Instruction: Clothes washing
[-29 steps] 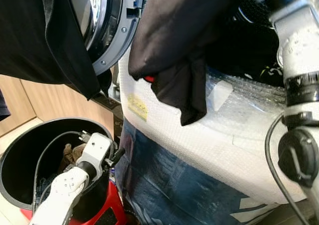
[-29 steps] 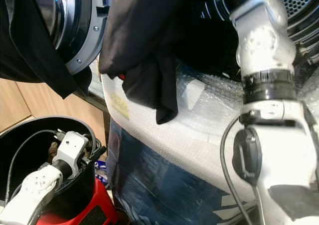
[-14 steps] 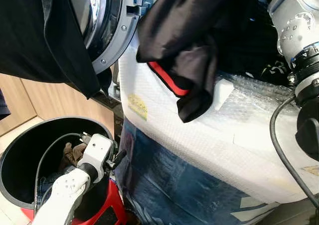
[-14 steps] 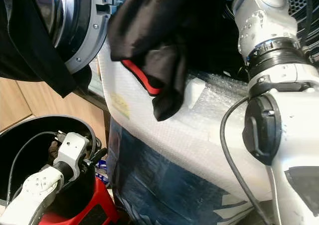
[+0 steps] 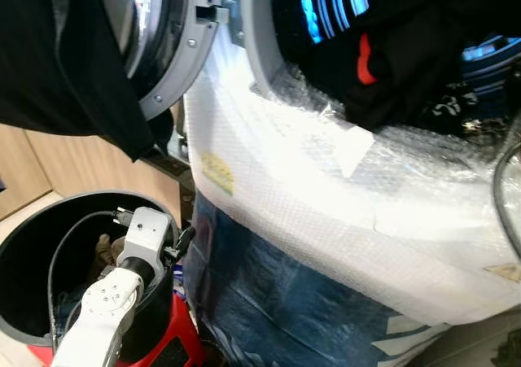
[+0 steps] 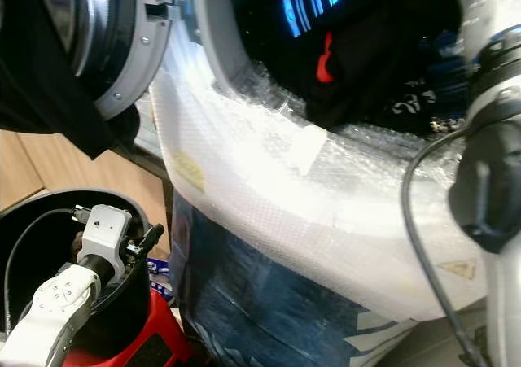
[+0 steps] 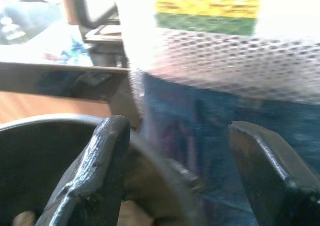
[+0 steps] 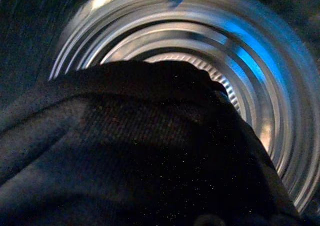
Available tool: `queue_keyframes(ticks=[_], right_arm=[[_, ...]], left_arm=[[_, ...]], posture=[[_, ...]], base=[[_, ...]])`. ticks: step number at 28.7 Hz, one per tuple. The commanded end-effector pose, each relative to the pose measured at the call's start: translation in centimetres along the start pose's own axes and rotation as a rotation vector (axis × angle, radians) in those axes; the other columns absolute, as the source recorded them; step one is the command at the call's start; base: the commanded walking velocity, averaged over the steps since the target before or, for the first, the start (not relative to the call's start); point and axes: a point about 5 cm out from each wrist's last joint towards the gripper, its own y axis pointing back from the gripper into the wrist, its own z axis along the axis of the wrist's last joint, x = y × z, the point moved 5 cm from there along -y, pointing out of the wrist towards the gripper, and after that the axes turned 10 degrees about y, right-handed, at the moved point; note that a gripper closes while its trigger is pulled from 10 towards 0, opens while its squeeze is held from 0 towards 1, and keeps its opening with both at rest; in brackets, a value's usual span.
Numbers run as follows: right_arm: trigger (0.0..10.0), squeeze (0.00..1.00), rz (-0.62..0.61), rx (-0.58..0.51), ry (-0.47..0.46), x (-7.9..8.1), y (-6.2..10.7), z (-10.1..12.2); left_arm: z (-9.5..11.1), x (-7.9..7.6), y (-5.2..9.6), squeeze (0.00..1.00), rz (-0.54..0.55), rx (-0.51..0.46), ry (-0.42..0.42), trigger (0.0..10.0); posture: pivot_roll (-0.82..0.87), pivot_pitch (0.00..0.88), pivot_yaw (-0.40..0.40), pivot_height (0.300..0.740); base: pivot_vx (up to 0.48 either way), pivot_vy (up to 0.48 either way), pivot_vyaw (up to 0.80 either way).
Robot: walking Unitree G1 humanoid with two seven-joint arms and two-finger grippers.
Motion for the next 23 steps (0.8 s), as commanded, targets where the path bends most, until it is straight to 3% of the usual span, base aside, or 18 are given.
queue_keyframes(ticks=[1,2,3,5,6,7,8,11,15,19,23], right_arm=[[9.2,0.0,0.052,0.06,0.054,1.5,0.4,-2.7],[9.2,0.0,0.065,0.092,0.059,2.1,0.7,-4.0],[10.0,0.0,0.097,0.151,0.062,3.2,1.4,-6.3],[10.0,0.0,0.156,0.243,0.077,5.0,2.6,-9.8],[10.0,0.28,0.195,0.271,0.073,6.0,3.2,-10.9],[10.0,0.95,0.252,0.315,0.054,7.4,4.1,-12.3],[10.0,1.0,0.261,0.319,0.056,7.6,4.2,-12.5],[10.0,1.0,0.216,0.35,-0.009,7.2,4.3,-13.0],[10.0,1.0,0.189,0.312,-0.019,6.7,3.8,-12.0],[10.0,1.0,0.166,0.308,-0.086,5.7,3.4,-11.8],[10.0,1.0,0.225,0.278,-0.103,6.1,3.3,-11.2]], left_arm=[[-0.5,-0.9,0.1,0.0,-0.023,0.021,0.002,10.0],[-0.6,-1.0,0.1,0.0,-0.03,0.025,0.006,10.0],[-0.7,-1.2,0.1,0.0,-0.037,0.031,0.01,10.0],[-0.8,-1.8,0.1,0.0,-0.062,0.045,0.014,10.0],[-0.7,-1.9,0.1,0.0,-0.069,0.044,0.013,10.0],[-0.6,-2.1,0.1,0.0,-0.072,0.04,0.011,10.0],[-0.6,-2.1,0.1,0.0,-0.071,0.039,0.01,10.0],[-0.5,-2.1,0.2,0.0,-0.071,0.034,0.008,10.0],[-0.5,-1.7,0.6,0.0,-0.068,0.045,0.0,10.0],[-0.9,-1.5,1.0,0.0,-0.08,0.07,-0.042,10.0],[-1.1,-1.8,1.0,0.0,-0.107,0.08,-0.068,10.0]], posture=[[0.18,0.0,-0.144,0.74],[0.18,0.0,-0.144,0.74],[0.18,0.0,-0.137,0.74],[0.18,0.0,-0.134,0.74],[0.18,0.0,-0.135,0.74],[0.18,0.0,-0.135,0.74],[0.18,0.0,-0.135,0.74],[0.2,0.0,-0.135,0.74],[0.21,0.0,-0.128,0.74],[0.21,0.0,-0.126,0.74],[0.19,0.0,-0.125,0.74]], base=[[0.0,0.0,0.0],[0.0,0.0,0.0],[0.0,0.0,0.0],[0.0,0.0,0.0],[0.0,0.0,0.0],[0.0,0.0,0.0],[0.0,0.0,0.0],[0.0,0.0,0.0],[0.0,0.0,0.0],[0.0,0.0,0.0],[0.0,0.0,0.0]])
